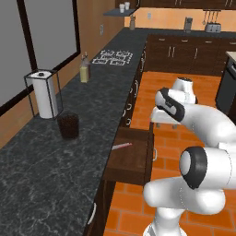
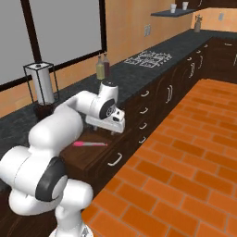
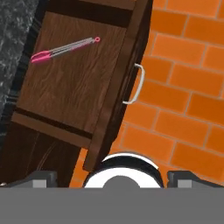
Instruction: Pick the tongs from the drawer and place it on the counter.
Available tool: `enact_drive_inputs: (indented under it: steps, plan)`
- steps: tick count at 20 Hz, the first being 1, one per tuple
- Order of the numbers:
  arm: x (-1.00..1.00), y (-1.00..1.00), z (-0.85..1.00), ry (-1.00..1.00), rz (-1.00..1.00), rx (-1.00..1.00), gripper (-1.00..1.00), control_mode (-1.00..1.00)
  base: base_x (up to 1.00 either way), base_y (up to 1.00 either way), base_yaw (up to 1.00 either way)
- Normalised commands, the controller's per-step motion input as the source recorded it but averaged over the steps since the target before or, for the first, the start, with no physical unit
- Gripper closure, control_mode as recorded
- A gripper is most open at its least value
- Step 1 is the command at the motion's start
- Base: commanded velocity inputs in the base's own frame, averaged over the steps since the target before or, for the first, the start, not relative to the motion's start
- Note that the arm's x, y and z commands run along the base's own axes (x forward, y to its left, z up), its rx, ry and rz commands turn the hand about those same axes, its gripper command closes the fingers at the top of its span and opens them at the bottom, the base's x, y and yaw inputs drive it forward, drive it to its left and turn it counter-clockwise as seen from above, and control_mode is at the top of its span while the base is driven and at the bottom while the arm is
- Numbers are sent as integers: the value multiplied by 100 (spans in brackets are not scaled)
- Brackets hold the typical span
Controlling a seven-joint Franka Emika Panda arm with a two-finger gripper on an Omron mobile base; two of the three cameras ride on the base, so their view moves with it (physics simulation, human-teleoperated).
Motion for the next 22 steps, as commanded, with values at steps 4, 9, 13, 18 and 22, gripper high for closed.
enact_drive_inputs:
  steps: [4, 9, 13, 18, 22]
  plan:
    - [44, 31, -92, 0, -12, -7, -100, -100, 0, 0, 0]
    - [28, 19, -86, 0, -13, -2, -100, -100, 0, 0, 0]
    - [31, 1, -65, -1, -10, 0, -100, -100, 0, 0, 0]
    - [52, 2, -36, -7, -9, -1, -100, -100, 0, 0, 0]
    - [64, 3, -29, -5, -8, -3, -100, -100, 0, 0, 0]
